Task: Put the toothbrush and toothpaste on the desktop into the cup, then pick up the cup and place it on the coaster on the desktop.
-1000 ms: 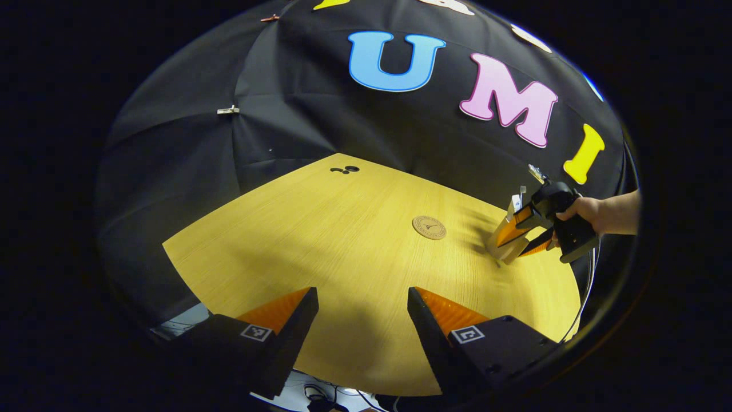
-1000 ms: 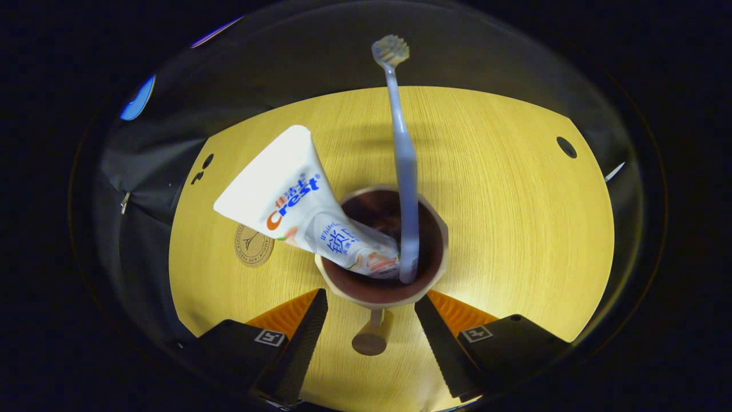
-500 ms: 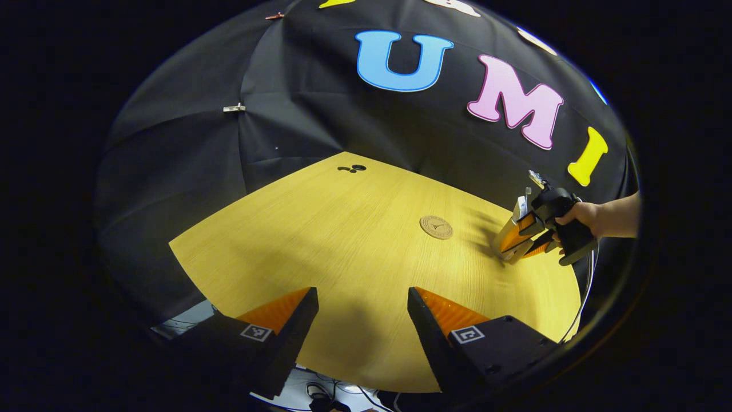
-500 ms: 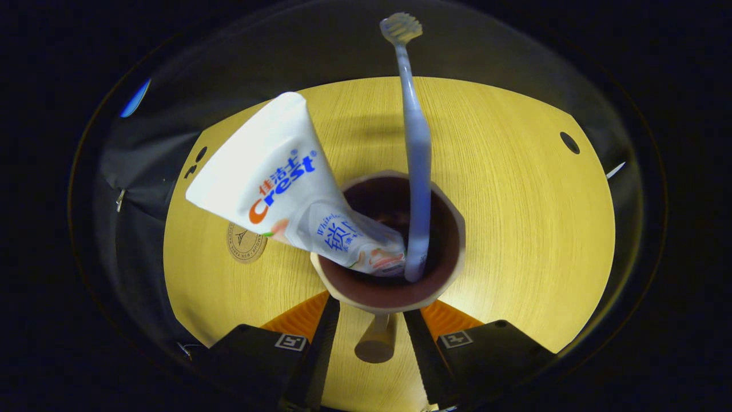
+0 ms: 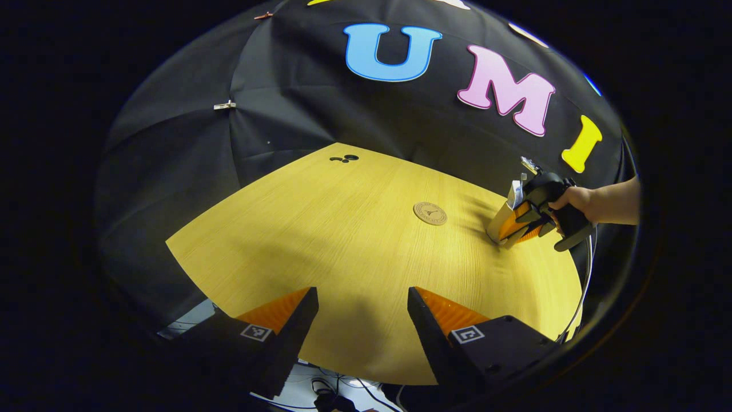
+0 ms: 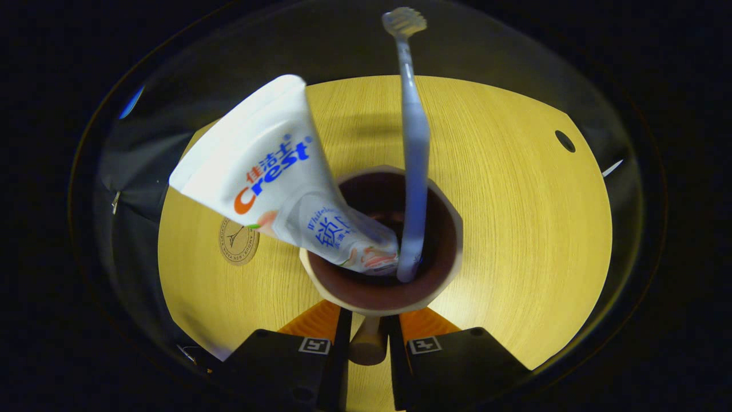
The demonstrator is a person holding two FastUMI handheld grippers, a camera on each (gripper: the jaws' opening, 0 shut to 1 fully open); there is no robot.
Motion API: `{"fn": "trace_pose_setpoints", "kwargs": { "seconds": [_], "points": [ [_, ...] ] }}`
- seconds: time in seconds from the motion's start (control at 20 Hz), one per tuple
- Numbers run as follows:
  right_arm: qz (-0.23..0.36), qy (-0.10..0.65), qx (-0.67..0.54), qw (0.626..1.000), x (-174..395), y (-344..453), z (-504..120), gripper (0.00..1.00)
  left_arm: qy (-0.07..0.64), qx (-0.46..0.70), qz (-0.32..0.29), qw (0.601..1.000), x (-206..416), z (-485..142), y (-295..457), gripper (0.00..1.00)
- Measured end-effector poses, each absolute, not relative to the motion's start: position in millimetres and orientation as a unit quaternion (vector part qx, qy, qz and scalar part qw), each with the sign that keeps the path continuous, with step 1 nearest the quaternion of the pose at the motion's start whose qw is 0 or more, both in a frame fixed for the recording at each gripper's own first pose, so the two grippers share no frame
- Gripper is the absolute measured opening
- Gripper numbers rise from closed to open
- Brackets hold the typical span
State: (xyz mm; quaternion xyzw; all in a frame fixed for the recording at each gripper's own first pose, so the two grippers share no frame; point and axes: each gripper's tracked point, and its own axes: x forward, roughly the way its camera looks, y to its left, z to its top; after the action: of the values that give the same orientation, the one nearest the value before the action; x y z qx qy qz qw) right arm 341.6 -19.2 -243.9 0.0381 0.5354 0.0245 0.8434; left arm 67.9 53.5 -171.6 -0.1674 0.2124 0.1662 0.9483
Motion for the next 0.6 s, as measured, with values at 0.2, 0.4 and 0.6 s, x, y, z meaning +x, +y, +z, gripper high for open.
{"fn": "trace_pose_setpoints", "kwargs": {
  "seconds": [0.2, 0.4, 0.6],
  "points": [
    [0.013, 0.537, 0.042, 0.842, 340.3, -20.9, -242.5, 0.35, 0.214, -0.162, 0.156, 0.951, 73.6, -171.2, 48.7, 0.98],
    [0.017, 0.525, 0.022, 0.851, 342.7, -25.6, -241.8, 0.28, 0.217, -0.165, 0.149, 0.951, 80.2, -171.6, 44.5, 0.98],
    [0.027, 0.509, 0.012, 0.86, 340.4, -26.7, -234.9, 0.27, 0.224, -0.161, 0.142, 0.951, 85.3, -175.8, 41.1, 0.98]
  ]
}}
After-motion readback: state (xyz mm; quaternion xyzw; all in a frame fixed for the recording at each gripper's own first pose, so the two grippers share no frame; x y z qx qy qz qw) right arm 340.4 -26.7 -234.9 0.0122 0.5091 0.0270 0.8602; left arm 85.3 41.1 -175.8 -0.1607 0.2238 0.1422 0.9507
